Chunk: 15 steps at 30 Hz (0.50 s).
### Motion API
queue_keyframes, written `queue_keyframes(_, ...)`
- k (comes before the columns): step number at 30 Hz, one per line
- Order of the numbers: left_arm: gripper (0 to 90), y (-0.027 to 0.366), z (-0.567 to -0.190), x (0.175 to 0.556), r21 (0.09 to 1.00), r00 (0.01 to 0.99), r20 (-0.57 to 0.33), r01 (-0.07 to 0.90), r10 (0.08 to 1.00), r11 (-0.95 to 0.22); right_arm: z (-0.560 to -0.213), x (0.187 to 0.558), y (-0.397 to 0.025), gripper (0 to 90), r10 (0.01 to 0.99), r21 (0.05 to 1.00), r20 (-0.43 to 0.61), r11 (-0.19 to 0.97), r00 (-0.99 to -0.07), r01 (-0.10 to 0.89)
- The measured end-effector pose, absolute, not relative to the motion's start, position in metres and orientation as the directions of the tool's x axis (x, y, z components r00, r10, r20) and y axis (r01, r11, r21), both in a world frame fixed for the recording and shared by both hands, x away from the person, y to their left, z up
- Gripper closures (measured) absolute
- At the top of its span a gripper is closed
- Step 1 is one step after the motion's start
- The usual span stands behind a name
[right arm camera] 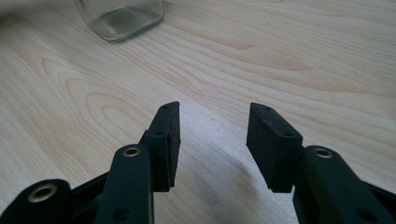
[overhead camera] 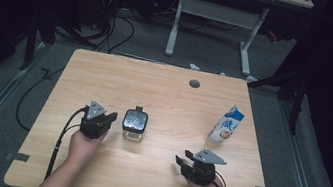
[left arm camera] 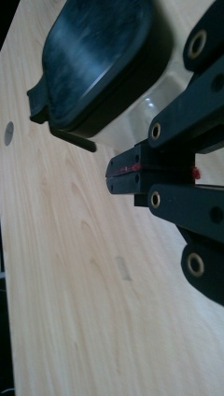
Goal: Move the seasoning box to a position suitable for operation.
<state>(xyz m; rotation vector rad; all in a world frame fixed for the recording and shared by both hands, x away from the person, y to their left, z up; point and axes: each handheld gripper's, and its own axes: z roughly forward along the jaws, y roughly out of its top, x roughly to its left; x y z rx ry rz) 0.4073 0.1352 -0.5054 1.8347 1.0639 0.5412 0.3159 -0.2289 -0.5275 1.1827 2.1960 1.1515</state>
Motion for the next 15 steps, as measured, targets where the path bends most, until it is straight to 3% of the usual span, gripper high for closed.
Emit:
queue_keyframes(5,90.0,0.120,-0.506,0.420,0.866,0.552,-0.069,0.447,0.831,-0.225,-0.527,0.315,-0.229,54.6,0.825,0.813,0.028,0.310,-0.564,0.493)
queue_keyframes(15,90.0,0.109,-0.509,0.408,0.879,0.576,-0.115,0.438,0.810,-0.187,-0.528,0.315,-0.230,54.2,0.824,0.810,0.031,0.311,-0.566,0.497)
